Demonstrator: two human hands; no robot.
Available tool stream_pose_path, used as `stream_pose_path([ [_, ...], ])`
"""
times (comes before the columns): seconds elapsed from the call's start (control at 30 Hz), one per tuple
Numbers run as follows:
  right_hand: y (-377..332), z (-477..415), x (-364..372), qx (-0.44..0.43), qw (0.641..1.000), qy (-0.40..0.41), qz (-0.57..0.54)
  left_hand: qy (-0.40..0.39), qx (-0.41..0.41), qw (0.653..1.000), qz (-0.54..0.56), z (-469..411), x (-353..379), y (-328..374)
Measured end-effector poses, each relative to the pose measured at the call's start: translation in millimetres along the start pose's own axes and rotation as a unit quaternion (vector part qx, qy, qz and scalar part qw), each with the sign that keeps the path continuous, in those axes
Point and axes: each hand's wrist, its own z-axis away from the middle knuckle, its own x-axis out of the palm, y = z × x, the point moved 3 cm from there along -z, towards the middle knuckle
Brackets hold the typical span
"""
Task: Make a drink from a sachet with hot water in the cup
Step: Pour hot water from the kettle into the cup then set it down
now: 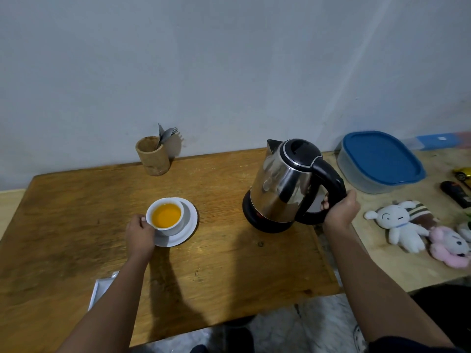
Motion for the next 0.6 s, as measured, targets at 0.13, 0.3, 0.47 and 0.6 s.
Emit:
stream_pose_path([
  [0.13, -10, 21, 1, -0.04, 0.999, 0.009, 0.025, -0.011, 0.006, 1.0, -0.002, 2, -2, 2],
  [0.3, -11, 34, 4, -0.072, 0.997, 0.014, 0.028, -0.023, 0.008, 1.0, 0.001, 4, -4, 5],
  [0.47, 1, 39, 3, -0.066, 0.997, 0.044, 0.007, -0.029, 0.012, 1.0, 0.001, -2, -3, -2],
  [0.6, 3, 39, 7, -0.064, 0.993, 0.095, -0.005, -0.034, 0.026, 0.999, 0.009, -4, -4, -5],
])
